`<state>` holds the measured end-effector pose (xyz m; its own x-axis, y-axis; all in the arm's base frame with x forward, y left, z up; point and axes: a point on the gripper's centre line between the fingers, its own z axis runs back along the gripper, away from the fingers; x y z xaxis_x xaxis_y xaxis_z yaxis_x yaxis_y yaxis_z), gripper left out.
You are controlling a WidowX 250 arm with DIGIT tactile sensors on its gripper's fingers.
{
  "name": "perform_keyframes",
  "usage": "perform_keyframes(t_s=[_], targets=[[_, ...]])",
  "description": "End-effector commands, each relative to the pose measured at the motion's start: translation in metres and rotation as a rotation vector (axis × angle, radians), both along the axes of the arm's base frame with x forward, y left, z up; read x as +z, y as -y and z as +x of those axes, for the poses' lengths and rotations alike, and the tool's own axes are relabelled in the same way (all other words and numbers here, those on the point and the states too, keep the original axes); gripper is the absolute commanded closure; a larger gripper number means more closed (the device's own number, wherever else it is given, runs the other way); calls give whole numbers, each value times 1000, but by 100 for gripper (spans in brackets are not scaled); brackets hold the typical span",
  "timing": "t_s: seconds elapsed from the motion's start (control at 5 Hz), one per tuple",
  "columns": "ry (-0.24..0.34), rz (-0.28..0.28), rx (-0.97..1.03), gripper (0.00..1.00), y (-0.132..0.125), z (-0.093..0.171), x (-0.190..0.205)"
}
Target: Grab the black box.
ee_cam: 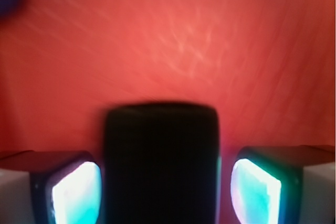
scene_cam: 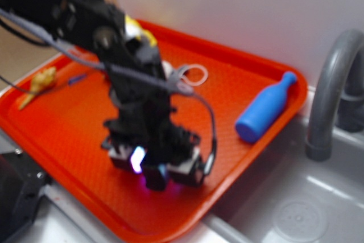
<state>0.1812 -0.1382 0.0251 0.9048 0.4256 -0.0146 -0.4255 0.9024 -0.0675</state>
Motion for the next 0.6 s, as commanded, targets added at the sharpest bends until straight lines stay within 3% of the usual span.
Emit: perform_keyframes(t_s=[0.0, 0.2, 0.4], targets=[[94, -13, -125, 100, -19, 2, 46], [211, -74, -243, 100, -58, 3, 95], [188, 70, -330, 100, -97, 3, 151]])
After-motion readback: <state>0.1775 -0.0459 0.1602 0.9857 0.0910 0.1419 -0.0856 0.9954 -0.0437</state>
